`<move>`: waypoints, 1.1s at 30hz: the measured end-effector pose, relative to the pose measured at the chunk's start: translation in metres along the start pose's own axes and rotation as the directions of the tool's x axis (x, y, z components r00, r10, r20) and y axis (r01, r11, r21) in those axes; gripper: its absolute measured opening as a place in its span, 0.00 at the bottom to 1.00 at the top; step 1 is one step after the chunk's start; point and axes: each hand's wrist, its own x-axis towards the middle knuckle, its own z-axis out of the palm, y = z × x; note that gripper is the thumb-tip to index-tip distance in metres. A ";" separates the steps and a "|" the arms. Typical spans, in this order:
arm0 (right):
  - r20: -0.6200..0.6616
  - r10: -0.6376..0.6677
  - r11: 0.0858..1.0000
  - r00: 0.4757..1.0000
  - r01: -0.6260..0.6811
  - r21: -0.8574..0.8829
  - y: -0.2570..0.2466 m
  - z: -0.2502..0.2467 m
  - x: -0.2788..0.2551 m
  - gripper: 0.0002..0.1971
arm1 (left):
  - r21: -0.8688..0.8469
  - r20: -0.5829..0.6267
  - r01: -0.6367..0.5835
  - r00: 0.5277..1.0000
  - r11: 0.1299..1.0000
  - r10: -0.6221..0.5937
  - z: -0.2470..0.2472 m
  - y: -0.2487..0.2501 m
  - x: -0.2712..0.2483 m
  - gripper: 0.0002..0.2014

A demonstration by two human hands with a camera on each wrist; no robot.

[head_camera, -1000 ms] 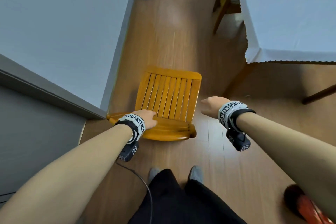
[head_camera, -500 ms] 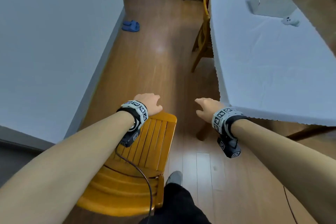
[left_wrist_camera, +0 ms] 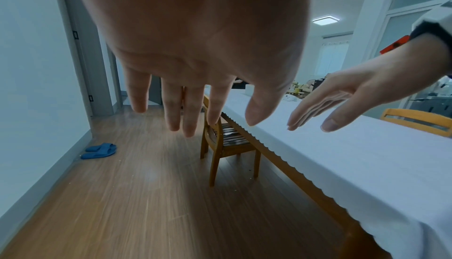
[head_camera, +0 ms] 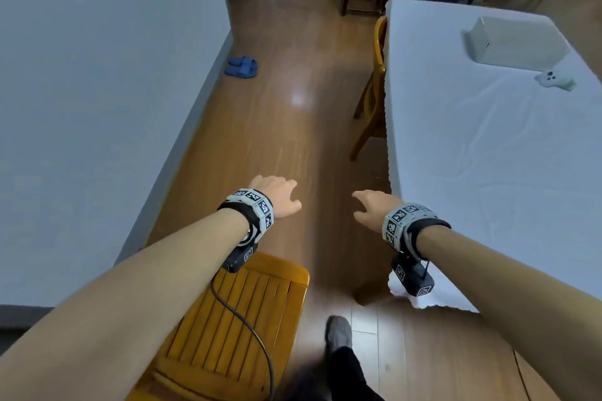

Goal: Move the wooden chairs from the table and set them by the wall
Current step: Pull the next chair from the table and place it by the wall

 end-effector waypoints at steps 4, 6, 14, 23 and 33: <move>0.012 0.003 1.000 1.000 -0.003 0.008 0.035 -0.030 0.048 0.30 | 0.009 0.014 0.036 0.999 0.999 -0.037 -0.026 0.000 0.050 0.29; 0.011 -0.004 1.000 1.000 0.004 0.013 0.051 -0.046 0.076 0.30 | 0.025 -0.007 0.055 0.998 0.998 -0.055 -0.039 -0.003 0.076 0.29; -0.017 0.026 0.997 1.000 -0.025 0.069 0.089 -0.130 0.206 0.29 | 0.016 -0.048 0.065 0.997 0.998 -0.064 -0.112 -0.041 0.192 0.30; -0.002 0.179 0.955 0.984 -0.173 0.241 0.140 -0.209 0.385 0.31 | 0.062 0.025 -0.108 0.994 0.992 0.106 -0.185 -0.096 0.426 0.28; 0.013 0.379 0.847 0.925 -0.352 0.399 0.199 -0.293 0.528 0.27 | 0.171 0.049 -0.379 0.925 0.909 0.377 -0.272 -0.105 0.653 0.25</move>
